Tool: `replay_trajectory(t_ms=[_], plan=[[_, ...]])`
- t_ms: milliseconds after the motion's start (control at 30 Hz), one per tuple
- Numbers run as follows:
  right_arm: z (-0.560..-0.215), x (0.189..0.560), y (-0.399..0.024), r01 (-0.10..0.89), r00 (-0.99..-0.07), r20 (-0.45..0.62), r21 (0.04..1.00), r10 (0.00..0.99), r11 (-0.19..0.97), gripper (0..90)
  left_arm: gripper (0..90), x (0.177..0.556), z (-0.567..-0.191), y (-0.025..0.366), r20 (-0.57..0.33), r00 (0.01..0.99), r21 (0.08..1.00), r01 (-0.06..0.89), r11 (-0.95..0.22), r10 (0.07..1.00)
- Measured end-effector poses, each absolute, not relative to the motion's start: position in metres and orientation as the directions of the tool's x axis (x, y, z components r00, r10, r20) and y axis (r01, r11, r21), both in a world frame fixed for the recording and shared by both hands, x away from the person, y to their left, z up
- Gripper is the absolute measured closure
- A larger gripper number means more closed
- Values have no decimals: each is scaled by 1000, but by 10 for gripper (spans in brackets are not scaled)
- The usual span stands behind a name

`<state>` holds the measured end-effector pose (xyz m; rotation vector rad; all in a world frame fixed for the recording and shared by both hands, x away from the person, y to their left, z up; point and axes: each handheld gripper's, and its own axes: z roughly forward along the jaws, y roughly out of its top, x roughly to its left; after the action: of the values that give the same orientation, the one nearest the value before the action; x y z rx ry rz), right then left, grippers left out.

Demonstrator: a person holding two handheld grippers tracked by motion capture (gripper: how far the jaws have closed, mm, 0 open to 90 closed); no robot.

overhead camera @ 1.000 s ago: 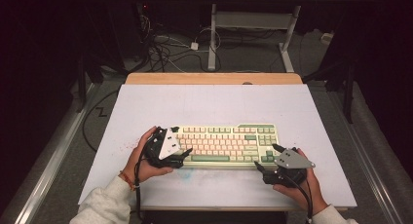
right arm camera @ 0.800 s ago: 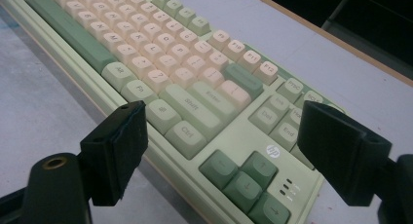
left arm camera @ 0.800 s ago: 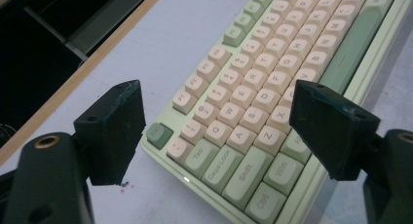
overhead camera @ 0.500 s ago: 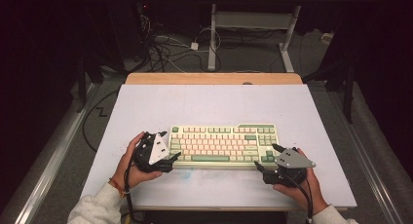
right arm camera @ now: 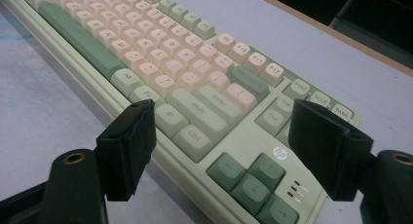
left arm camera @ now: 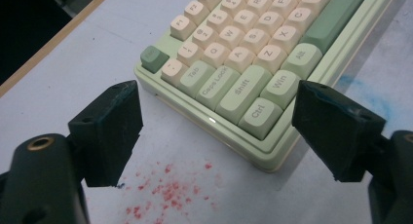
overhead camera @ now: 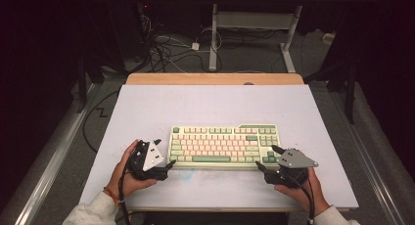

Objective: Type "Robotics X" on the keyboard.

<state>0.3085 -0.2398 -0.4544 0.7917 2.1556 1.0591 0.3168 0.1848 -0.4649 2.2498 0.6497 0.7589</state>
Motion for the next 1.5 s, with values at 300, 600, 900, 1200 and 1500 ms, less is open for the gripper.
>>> replay_trajectory(t_ms=[300, 600, 900, 1200, 1500], plan=[[-447, 311, -242, 237, -696, -228, 822, 681, 518, 492, 175, 312, -472, 193, 326, 700, 703, 270, -658, 636], [-431, 323, -234, 233, -731, -208, 819, 650, 524, 781, 175, 307, -476, 196, 312, 704, 697, 285, -657, 637], [-423, 339, -222, 250, -757, -188, 801, 625, 544, 900, 176, 306, -476, 195, 296, 701, 707, 296, -642, 649], [-415, 364, -197, 243, -777, -197, 783, 598, 573, 900, 176, 306, -476, 195, 295, 702, 710, 293, -640, 649], [-428, 382, -170, 256, -801, -202, 736, 564, 627, 900, 176, 307, -476, 195, 291, 707, 708, 295, -642, 645]])
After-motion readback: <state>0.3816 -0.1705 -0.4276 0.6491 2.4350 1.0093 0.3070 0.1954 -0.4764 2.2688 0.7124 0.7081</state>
